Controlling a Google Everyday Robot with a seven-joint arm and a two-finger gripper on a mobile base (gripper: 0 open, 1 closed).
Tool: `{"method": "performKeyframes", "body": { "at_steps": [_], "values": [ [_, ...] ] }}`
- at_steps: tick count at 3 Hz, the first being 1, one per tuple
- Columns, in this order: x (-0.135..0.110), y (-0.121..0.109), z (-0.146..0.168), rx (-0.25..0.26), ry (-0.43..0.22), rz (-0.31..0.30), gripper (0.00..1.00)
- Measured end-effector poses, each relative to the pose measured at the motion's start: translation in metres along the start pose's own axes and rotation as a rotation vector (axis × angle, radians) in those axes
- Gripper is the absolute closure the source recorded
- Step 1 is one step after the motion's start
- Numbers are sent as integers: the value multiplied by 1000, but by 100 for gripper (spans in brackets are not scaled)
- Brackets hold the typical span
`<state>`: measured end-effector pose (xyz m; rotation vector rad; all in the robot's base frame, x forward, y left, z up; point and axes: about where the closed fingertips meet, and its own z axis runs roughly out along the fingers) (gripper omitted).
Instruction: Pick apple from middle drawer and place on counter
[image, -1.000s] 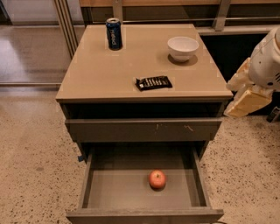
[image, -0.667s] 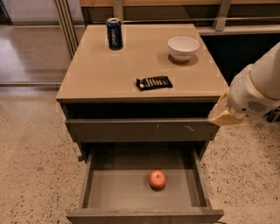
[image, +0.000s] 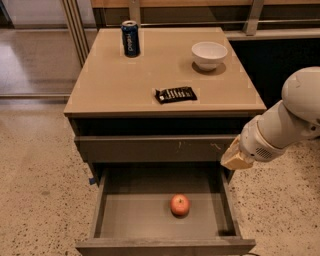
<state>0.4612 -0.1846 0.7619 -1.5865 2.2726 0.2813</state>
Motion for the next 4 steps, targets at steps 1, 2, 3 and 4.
{"method": "performKeyframes", "body": {
  "at_steps": [1, 2, 3, 4],
  "values": [
    [1, 1, 4, 1, -5, 0, 100],
    [14, 6, 40, 14, -54, -2, 100],
    [28, 22, 112, -8, -128, -13, 100],
    [44, 21, 203, -46, -180, 29, 100]
  ]
}}
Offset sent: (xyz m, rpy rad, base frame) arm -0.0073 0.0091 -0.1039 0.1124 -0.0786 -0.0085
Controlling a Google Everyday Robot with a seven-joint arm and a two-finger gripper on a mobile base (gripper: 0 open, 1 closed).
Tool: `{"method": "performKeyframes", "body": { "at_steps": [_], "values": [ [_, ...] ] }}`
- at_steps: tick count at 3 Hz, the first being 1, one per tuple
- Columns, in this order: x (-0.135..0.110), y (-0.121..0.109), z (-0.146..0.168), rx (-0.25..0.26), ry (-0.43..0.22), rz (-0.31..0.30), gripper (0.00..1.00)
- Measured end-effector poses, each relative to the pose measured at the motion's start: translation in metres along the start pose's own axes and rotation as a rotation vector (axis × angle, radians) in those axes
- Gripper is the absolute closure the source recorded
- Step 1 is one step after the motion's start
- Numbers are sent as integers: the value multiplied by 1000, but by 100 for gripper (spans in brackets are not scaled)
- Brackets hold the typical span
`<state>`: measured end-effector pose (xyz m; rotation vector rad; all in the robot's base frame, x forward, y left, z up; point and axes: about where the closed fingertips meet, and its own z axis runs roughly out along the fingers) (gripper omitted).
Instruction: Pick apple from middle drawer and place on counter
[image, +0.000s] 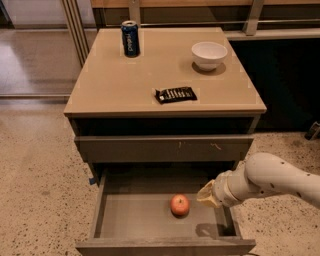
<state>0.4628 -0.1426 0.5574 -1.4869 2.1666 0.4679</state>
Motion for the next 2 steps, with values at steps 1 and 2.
{"method": "performKeyframes", "body": {
  "at_steps": [1, 2],
  "values": [
    [0, 0, 0, 0, 0, 0, 100],
    [13, -4, 23, -4, -28, -9, 100]
  ]
}}
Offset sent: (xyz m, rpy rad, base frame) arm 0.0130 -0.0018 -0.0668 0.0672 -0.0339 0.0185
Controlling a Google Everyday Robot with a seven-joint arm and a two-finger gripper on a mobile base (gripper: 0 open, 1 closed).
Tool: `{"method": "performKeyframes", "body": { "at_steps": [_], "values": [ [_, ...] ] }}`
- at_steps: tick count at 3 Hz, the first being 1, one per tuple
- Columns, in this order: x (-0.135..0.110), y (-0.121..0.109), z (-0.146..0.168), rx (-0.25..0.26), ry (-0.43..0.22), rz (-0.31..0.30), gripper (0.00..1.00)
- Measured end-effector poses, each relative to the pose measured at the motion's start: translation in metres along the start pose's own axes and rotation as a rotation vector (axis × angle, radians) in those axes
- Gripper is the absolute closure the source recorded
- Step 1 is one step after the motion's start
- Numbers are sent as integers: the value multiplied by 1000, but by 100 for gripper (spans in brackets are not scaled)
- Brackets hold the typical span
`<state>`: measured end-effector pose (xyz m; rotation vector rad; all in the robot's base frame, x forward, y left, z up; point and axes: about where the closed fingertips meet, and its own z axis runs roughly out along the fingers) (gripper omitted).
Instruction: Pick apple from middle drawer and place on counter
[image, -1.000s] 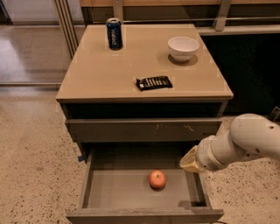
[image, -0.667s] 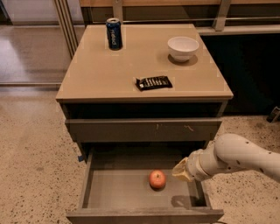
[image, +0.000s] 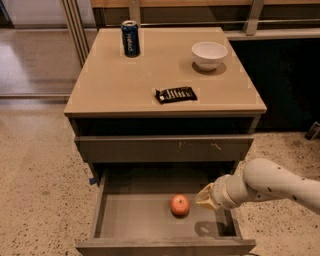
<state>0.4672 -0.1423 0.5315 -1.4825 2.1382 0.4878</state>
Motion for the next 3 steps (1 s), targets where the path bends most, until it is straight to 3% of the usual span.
{"method": "performKeyframes", "body": {
  "at_steps": [1, 2, 3],
  "values": [
    [16, -8, 33, 2, -58, -18, 85],
    [35, -12, 67, -6, -100, -35, 54],
    [43, -13, 79, -6, -117, -41, 48]
  ]
}}
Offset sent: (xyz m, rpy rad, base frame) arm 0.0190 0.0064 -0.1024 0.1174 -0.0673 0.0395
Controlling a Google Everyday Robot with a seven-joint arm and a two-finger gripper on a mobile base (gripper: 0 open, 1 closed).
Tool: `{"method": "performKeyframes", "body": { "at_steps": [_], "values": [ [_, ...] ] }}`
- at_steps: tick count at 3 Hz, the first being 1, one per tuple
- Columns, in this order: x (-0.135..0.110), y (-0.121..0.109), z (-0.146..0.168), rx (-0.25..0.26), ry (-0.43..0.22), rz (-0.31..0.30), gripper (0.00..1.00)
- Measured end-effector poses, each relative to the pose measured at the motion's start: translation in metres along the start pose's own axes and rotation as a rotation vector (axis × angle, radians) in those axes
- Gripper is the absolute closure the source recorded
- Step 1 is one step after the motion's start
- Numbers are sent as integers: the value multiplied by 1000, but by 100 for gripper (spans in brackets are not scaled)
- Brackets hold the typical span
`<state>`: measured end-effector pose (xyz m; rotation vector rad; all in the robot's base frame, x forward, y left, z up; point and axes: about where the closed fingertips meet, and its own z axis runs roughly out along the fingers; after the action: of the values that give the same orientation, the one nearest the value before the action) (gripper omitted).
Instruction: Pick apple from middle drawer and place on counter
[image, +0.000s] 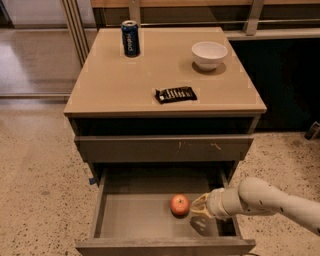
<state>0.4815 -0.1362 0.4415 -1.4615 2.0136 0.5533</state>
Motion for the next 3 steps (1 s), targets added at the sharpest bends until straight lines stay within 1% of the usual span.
{"method": "performKeyframes", "body": {
  "at_steps": [1, 2, 3],
  "values": [
    [5, -1, 8, 5, -17, -13, 47],
    [3, -4, 17, 12, -39, -31, 46],
    [-5, -10, 36, 17, -72, -63, 47]
  ]
}}
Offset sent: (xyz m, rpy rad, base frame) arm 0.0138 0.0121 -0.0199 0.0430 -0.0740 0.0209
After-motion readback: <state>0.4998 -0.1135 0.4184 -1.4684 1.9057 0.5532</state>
